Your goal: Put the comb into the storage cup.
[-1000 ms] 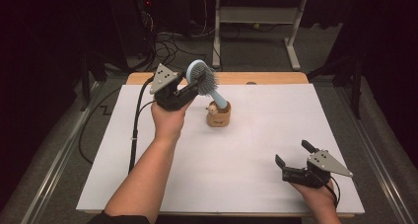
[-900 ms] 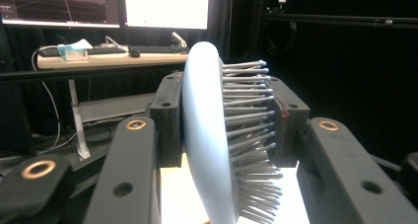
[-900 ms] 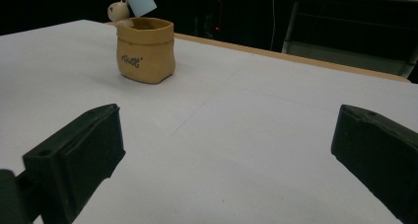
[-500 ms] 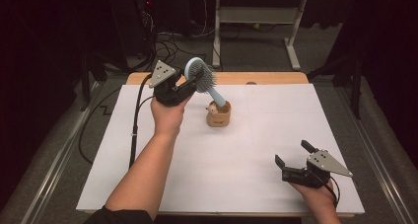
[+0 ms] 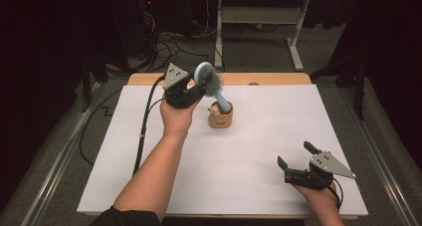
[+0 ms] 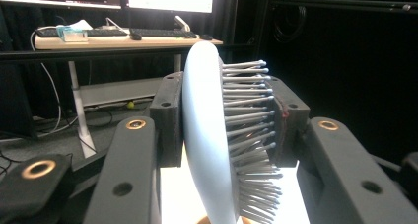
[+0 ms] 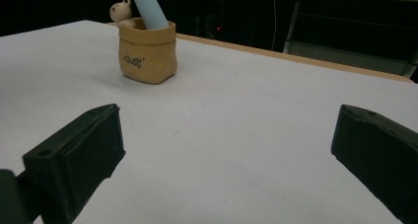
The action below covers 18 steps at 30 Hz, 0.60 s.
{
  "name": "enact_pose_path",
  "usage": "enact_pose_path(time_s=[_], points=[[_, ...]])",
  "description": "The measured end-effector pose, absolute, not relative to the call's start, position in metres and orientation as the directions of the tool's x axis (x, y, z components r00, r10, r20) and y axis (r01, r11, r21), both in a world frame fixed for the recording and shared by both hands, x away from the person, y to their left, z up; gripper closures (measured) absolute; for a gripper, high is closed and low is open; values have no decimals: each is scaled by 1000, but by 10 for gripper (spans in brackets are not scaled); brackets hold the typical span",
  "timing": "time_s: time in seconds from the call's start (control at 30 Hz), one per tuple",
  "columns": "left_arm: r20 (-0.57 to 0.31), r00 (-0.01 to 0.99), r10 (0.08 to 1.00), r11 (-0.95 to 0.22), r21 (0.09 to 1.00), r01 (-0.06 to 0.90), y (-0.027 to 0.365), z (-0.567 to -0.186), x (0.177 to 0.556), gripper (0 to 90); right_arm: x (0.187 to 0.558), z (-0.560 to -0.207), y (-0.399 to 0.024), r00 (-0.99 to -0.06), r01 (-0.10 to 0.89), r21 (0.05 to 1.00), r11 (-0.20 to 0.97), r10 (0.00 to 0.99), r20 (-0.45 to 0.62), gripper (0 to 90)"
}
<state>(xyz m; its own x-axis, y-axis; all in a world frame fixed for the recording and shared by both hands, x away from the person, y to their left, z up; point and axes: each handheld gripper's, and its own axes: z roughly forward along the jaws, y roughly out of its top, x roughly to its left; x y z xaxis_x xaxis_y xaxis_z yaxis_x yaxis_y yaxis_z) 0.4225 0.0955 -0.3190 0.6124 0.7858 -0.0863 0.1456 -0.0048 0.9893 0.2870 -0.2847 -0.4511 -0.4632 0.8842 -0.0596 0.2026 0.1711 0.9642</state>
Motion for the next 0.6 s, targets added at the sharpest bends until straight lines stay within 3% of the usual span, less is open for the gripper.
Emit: enact_pose_path(time_s=[0.6], points=[[-94,604,791,-23,983,183,94,-331,431,578,287,-452,-286,-461,202,965,168,886,-58,3]])
